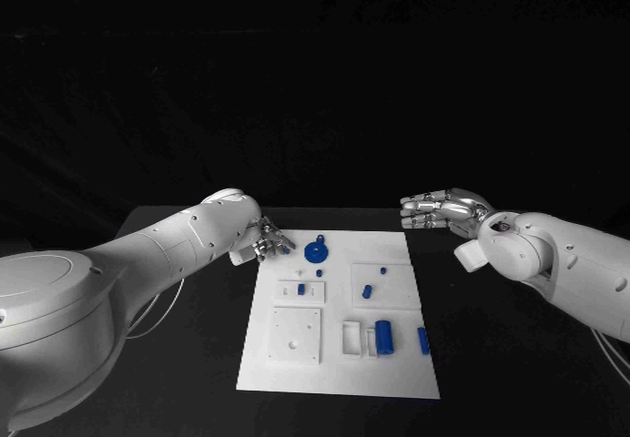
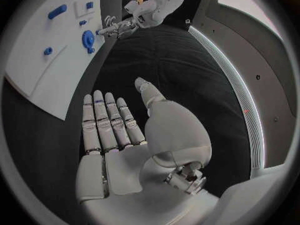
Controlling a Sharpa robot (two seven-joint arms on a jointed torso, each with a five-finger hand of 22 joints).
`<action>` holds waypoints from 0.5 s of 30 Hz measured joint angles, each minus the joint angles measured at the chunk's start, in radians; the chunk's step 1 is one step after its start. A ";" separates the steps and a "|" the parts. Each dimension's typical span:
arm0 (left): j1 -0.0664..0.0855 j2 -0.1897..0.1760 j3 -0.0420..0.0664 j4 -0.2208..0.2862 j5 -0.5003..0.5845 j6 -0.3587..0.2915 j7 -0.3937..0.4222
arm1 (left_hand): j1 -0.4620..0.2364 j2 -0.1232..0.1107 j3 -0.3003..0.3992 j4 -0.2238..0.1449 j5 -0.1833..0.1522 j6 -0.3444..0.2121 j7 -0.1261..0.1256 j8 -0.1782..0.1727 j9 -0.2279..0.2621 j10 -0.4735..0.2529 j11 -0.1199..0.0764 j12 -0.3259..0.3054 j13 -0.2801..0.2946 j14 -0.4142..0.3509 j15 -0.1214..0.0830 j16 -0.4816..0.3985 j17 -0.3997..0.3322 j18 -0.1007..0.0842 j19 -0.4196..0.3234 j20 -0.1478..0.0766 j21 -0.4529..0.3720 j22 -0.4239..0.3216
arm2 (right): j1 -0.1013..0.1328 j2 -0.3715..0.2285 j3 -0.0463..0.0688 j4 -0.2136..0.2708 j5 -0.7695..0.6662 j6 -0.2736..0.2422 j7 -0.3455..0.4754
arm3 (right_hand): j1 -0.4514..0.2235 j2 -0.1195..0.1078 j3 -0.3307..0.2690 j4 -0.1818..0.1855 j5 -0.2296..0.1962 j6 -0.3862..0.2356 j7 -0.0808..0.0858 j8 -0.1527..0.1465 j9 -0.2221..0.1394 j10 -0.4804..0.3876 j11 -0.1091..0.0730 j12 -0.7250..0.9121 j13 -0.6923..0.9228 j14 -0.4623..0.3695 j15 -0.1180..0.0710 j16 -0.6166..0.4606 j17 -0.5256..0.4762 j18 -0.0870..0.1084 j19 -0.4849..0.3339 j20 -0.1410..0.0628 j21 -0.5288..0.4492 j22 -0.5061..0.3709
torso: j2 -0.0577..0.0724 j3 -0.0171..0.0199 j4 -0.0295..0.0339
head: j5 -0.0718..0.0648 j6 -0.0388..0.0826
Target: Assemble the parts on the task board
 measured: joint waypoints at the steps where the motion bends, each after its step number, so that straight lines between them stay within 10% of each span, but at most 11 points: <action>1: 0.000 0.000 0.000 0.000 0.002 0.000 0.000 | 0.003 0.003 0.002 -0.002 0.005 -0.003 -0.003 0.010 0.013 0.002 -0.002 0.000 0.001 0.000 0.000 0.001 0.000 0.000 -0.001 -0.001 0.000 0.000 | 0.000 0.000 0.000 -0.001 0.000 0.000 0.000 | 0.000 0.000 0.000 0.000 0.000 0.000 0.000 0.000 0.000 0.000 0.000 0.000 0.000 0.000 0.000 0.000 0.000 0.000 0.000 0.000 0.000 0.000 | 0.000 0.0000 0.0001 | 0.000 0.000; 15: 0.000 0.000 0.000 0.000 0.026 0.002 0.001 | 0.020 0.023 0.013 -0.013 0.024 -0.046 -0.018 0.112 0.120 -0.011 -0.014 0.014 0.011 -0.007 -0.007 0.015 0.001 0.000 -0.005 -0.005 0.008 0.000 | 0.000 0.005 0.000 -0.007 0.000 0.000 0.000 | 0.000 0.000 0.000 0.000 0.000 0.000 0.000 0.000 0.000 0.000 0.000 0.000 0.000 0.000 0.000 0.000 0.000 0.000 0.000 0.000 0.000 0.000 | 0.000 0.0001 -0.0003 | 0.001 -0.002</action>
